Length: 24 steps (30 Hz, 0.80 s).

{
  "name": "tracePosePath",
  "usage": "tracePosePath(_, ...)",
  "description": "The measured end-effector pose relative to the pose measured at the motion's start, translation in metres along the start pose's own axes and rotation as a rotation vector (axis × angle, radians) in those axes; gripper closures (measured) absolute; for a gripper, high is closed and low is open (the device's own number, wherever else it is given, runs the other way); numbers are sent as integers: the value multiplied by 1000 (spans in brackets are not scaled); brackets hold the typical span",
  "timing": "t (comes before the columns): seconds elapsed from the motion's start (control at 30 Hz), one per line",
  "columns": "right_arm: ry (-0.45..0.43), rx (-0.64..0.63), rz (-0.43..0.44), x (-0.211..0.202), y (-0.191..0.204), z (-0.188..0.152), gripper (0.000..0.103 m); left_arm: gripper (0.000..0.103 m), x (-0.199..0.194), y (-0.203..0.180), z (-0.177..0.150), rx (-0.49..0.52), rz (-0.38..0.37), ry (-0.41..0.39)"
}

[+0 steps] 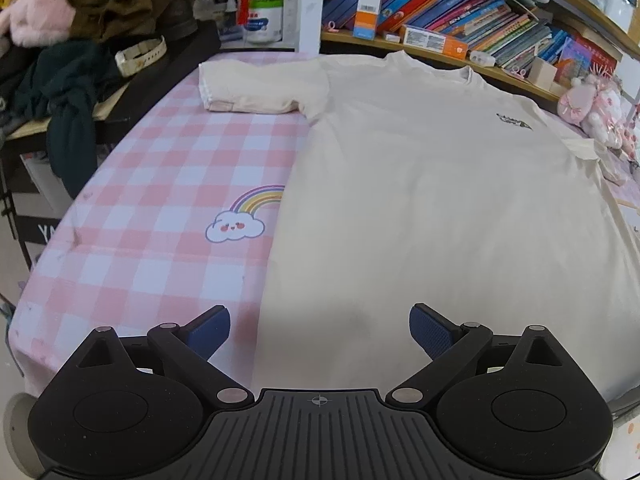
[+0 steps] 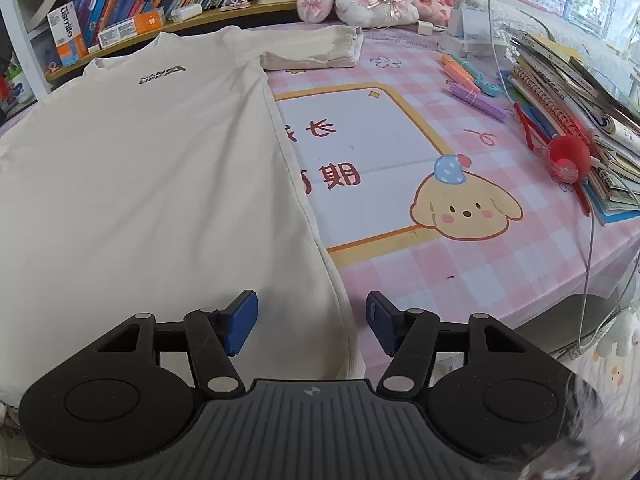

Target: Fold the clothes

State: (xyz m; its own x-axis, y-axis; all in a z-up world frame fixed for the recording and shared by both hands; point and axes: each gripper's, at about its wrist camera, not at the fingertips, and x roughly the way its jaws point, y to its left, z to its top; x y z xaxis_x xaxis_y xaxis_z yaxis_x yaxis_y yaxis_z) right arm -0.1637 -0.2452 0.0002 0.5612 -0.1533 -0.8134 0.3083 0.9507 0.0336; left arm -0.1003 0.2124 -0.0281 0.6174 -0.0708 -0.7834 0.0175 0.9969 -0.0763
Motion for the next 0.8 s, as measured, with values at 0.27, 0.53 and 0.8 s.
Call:
tracePosePath(0.27, -10, 7, -6, -4, -3, -5, 52, 5, 4, 5, -6, -36, 13, 27)
tracePosePath(0.53, -6, -5, -4, -7, -2, -6, 76, 11, 0, 9, -8, -50, -4, 15)
tracePosePath(0.8, -14, -36, 3, -14, 10, -15, 97, 100, -4, 16, -2, 8, 44, 18)
